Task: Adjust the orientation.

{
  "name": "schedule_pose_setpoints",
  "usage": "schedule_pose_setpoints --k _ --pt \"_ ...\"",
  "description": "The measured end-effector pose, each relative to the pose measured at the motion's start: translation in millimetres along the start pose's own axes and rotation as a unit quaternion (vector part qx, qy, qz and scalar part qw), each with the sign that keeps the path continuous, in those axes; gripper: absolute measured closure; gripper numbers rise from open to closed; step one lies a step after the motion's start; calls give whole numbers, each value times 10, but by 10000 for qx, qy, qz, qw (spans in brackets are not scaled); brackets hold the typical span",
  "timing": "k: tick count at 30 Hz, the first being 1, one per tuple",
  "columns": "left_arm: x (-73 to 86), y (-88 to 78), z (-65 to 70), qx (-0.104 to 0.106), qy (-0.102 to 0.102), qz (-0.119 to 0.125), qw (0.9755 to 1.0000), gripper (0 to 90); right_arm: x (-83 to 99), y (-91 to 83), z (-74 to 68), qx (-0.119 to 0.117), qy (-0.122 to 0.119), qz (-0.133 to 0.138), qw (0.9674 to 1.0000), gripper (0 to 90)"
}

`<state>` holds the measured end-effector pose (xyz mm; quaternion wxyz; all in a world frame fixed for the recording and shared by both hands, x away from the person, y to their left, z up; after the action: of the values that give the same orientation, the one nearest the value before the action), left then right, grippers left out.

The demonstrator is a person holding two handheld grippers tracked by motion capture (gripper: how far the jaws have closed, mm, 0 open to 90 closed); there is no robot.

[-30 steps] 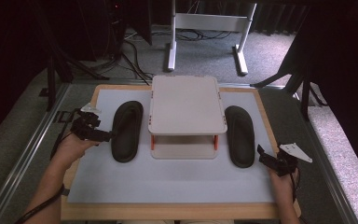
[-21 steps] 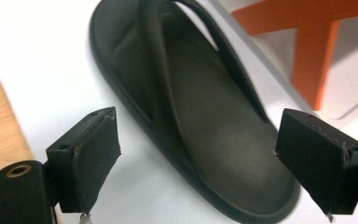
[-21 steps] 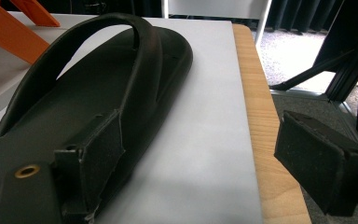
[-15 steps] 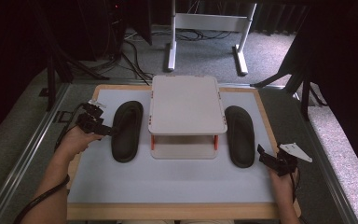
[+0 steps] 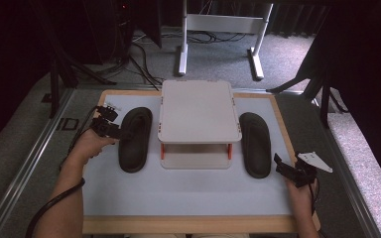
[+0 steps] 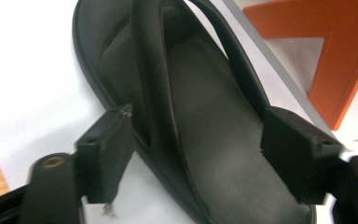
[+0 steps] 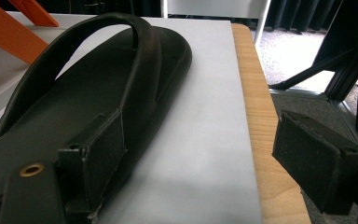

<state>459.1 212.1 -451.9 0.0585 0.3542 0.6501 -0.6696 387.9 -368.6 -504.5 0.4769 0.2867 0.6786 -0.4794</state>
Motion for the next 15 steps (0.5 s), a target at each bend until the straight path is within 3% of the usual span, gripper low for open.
schedule_pose_setpoints --k 8,14,15 --pt "-4 136 -49 -57 -139 -140 9998 443 1 2 -2 -10 -2 -12 10000 161" --pt "-18 205 -48 -3 -282 -151 9995 492 1 1 -1 -11 0 -12 10000 161" --pt "-25 220 -52 -70 -283 -148 9995 493 1 2 -1 -12 -3 -12 10000 161"
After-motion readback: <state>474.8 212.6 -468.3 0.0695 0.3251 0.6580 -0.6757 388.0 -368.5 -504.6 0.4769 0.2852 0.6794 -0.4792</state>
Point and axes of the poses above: each handheld gripper's, and its own axes: y roughly forward along the jaws, x roughly out of its underside, z roughly to its right, the point moved 7 cm from there along y, roughly forward along the jaws, and after that the axes turned 14 degrees about -x, right-handed, at the moved point
